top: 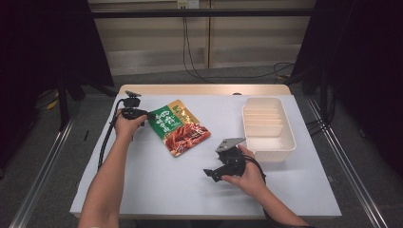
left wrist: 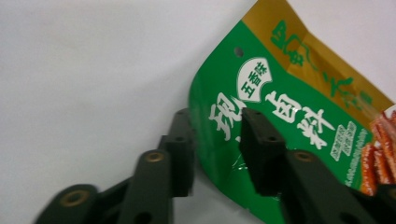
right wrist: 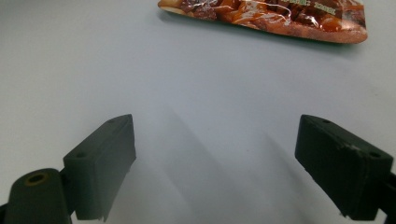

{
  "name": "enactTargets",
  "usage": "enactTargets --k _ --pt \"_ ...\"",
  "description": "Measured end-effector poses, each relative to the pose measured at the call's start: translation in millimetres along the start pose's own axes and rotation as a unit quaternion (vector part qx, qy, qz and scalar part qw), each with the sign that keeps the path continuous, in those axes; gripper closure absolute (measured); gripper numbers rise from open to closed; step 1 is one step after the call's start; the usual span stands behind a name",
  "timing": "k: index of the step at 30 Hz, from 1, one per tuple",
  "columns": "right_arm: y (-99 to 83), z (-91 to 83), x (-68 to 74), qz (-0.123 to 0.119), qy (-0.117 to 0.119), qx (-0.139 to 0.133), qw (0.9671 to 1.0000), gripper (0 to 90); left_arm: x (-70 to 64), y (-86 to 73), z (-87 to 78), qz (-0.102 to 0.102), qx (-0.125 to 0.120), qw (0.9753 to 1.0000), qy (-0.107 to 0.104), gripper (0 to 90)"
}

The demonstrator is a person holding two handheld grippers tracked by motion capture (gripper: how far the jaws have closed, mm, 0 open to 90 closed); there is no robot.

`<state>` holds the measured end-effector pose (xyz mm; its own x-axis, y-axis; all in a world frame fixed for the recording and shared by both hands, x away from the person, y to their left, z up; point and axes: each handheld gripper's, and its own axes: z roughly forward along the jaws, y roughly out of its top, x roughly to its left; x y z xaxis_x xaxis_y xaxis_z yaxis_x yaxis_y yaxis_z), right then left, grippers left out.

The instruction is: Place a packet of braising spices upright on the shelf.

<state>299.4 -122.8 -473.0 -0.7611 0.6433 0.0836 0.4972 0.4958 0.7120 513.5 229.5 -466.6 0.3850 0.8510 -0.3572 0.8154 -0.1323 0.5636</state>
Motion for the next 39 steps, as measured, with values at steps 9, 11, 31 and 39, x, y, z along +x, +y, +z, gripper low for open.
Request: enactTargets --k 9,11,31,39 --pt "0.6 0.4 0.2 -0.003 0.008 0.004 1.0 12.1 -7.8 6.2 -19.0 0.034 0.018 0.9992 -0.009 90.0" --pt "1.2 -0.1 0.2 -0.002 0.007 0.004 1.0 12.1 -12.7 8.7 -27.8 0.039 0.01 0.9991 -0.014 90.0" --pt "22.1 -6.9 1.2 -0.017 0.011 0.014 0.9997 13.6 -73.2 28.9 -92.8 0.138 -0.012 0.9888 -0.054 90.0" --pt "36.6 -8.8 -2.0 -0.032 0.02 0.024 0.999 13.3 -96.5 30.9 -107.6 0.174 -0.008 0.9832 -0.055 90.0"
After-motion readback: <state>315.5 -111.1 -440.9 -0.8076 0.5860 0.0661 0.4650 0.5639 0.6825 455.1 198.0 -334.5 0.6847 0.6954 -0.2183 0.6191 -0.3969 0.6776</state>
